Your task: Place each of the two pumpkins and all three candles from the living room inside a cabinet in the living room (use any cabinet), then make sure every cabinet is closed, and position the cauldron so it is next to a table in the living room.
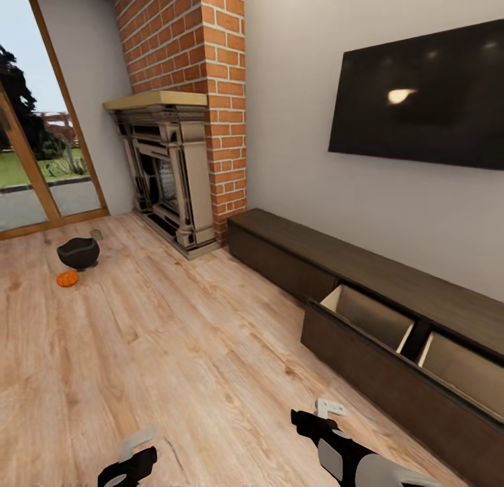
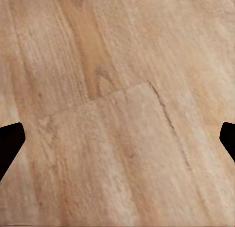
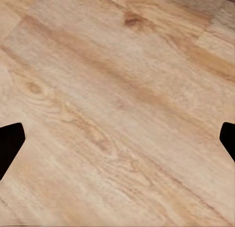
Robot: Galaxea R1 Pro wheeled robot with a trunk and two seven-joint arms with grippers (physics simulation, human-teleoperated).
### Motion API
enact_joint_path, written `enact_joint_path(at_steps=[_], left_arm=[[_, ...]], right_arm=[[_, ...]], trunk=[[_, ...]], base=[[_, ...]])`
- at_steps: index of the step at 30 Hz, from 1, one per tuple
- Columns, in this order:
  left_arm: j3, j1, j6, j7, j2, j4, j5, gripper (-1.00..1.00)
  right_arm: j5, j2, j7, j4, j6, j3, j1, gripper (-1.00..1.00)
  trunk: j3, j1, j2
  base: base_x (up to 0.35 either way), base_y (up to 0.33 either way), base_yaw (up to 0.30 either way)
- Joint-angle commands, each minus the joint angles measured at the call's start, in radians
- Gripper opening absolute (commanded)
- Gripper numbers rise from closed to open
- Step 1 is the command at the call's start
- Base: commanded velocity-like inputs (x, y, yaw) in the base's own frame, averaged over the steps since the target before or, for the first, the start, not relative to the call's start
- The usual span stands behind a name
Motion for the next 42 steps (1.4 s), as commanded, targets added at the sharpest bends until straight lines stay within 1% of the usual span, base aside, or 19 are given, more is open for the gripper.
enact_joint_path(at_steps=[1,8,13,28,30,32,33,35,38,40,42], left_arm=[[-0.007,-0.001,-0.003,0.006,0.001,0.0,0.01,1.0],[-0.007,-0.001,-0.003,0.005,0.001,0.0,0.01,1.0],[-0.007,-0.001,-0.003,0.006,0.001,0.0,0.01,1.0],[-0.003,-0.001,-0.002,0.006,0.002,0.0,0.011,1.0],[-0.003,-0.001,-0.002,0.006,0.002,0.0,0.011,1.0],[-0.003,-0.001,-0.002,0.006,0.002,0.0,0.011,1.0],[-0.003,-0.001,-0.002,0.006,0.002,0.0,0.011,1.0],[-0.002,-0.001,-0.002,0.006,0.002,0.004,0.011,1.0],[-0.001,-0.001,-0.002,0.006,0.002,0.019,0.011,1.0],[-0.001,-0.001,-0.002,0.006,0.002,0.023,0.011,1.0],[-0.001,-0.001,-0.002,0.006,0.002,0.025,0.011,1.0]], right_arm=[[-0.009,0.0,0.0,0.001,-0.004,-0.001,-0.001,1.0],[-0.009,0.001,-0.002,0.002,-0.002,-0.001,-0.001,1.0],[-0.008,0.0,0.006,0.002,-0.001,-0.001,-0.001,1.0],[-0.008,0.001,0.009,0.003,0.011,0.004,-0.001,1.0],[-0.003,0.001,0.036,0.004,0.011,0.013,-0.001,1.0],[0.021,0.0,0.108,0.005,0.01,0.035,-0.001,1.0],[0.029,-0.001,0.13,0.006,0.01,0.039,-0.001,1.0],[0.056,-0.001,0.214,0.004,0.011,0.051,-0.001,1.0],[0.063,-0.001,0.245,0.003,0.014,0.055,-0.001,1.0],[0.064,-0.001,0.246,0.003,0.018,0.055,-0.001,1.0],[0.065,0.0,0.233,0.003,0.033,0.056,-0.001,1.0]], trunk=[[-0.002,0.0,0.0],[-0.011,0.0,0.0],[-0.018,0.0,0.0],[-0.039,0.0,0.0],[-0.04,0.0,0.0],[-0.041,0.0,0.0],[-0.041,0.0,0.0],[-0.041,0.0,0.0],[-0.044,0.0,0.0],[-0.046,0.0,0.0],[-0.048,0.0,0.0]], base=[[0.0,0.003,0.205],[0.015,0.001,0.195],[0.125,0.0,0.178],[0.327,0.021,0.147],[0.344,0.095,0.075],[0.343,0.1,0.031],[0.343,0.101,0.019],[0.343,0.103,0.042],[0.343,0.103,0.124],[0.343,0.104,0.157],[0.343,0.104,0.166]])
